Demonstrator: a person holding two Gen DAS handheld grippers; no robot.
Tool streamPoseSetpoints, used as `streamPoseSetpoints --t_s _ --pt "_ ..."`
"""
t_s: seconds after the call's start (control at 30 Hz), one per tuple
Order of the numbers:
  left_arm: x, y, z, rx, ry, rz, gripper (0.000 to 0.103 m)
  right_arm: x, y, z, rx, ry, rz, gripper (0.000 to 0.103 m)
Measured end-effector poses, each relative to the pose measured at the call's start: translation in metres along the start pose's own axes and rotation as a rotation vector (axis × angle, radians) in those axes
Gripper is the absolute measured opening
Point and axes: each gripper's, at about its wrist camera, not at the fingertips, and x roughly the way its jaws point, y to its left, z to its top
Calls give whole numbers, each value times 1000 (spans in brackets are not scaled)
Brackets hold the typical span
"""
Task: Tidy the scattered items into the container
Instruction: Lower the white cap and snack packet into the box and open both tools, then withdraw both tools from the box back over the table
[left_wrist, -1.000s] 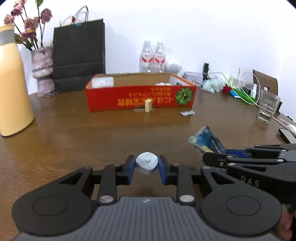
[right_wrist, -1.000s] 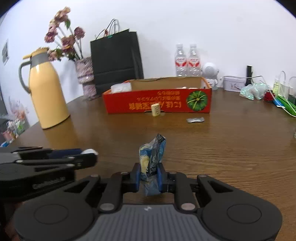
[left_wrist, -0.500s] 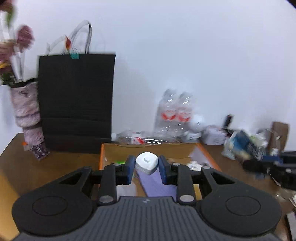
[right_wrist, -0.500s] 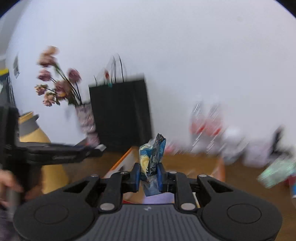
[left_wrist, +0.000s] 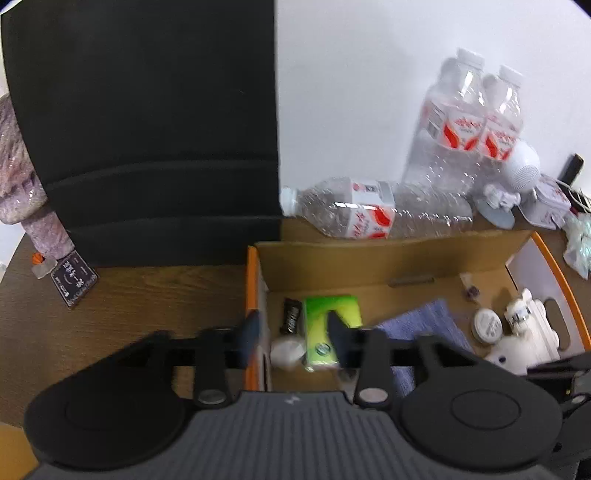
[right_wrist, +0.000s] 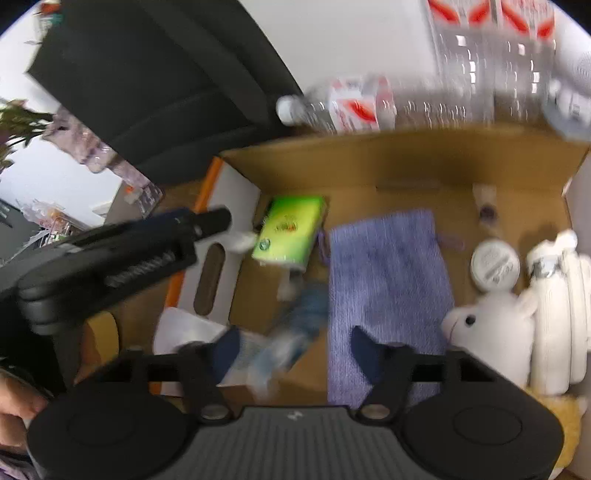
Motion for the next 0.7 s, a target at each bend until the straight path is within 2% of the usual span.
streamPoseSetpoints --t_s 0.1,0.17,0.27,0.33,0.43,0.57,0.7 --pt "-7 4 7 -31 4 9 96 -12 -1 8 1 2 -48 75" --pt "-9 5 14 -56 39 27 103 -26 -5 15 0 -18 -105 84" --pt "-9 0 19 -70 137 32 103 -48 -10 22 -12 -12 -187 86" --pt "-8 -8 17 -44 207 36 103 -61 -11 21 -34 -6 -241 87" --pt "-14 -21 11 -18 237 28 103 -77 -16 14 -35 -17 -296 87" --pt "-40 -35 4 -11 237 13 103 -92 -22 0 -32 -12 -310 87" --pt "-81 -45 -8 -4 178 23 103 -119 -13 -23 -45 -46 -314 87"
